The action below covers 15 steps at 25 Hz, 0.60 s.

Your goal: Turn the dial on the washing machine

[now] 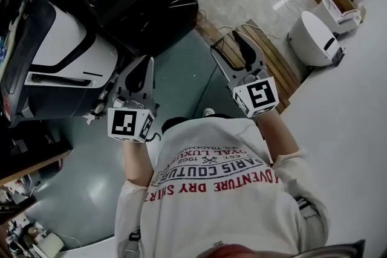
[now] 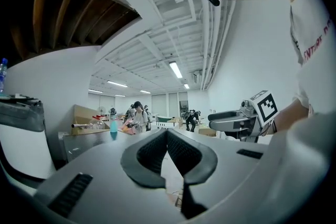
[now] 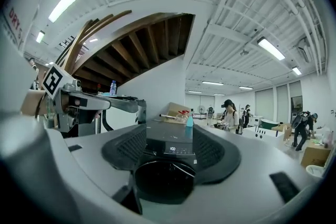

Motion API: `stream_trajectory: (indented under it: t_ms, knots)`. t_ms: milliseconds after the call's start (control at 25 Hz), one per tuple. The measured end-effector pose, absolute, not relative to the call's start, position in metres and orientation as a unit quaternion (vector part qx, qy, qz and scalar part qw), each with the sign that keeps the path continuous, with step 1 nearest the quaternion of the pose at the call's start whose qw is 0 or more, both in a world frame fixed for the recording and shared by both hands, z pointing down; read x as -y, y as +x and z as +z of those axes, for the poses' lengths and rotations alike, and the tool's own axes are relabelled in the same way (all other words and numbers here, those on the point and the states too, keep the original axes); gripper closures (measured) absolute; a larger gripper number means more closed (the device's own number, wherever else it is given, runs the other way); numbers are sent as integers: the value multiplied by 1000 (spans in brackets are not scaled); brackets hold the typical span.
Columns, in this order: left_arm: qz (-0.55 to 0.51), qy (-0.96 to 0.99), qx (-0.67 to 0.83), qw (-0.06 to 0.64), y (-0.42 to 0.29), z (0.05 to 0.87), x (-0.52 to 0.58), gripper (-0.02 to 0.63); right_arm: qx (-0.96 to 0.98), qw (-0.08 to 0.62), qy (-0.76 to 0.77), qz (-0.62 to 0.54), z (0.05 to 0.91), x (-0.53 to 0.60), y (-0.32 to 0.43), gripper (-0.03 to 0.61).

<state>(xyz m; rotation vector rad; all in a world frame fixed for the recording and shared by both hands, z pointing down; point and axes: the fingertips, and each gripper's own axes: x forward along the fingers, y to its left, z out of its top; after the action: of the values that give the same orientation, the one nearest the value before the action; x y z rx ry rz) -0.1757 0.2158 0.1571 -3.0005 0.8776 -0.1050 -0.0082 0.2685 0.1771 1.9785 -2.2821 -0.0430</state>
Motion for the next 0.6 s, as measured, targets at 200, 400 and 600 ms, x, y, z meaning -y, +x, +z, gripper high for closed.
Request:
stream_trajectory:
  t_ms: [200, 400, 600]
  knots:
    - [-54, -956, -289, -22, -132, 175, -199, 598, 764, 75, 641, 16, 193, -239, 38, 305]
    - [-71, -950, -301, -39, -104, 200, -161, 598, 774, 98, 625, 24, 212, -191, 64, 305]
    - [-69, -947, -310, -53, -73, 223, -106, 598, 779, 121, 615, 23, 229, -125, 89, 305]
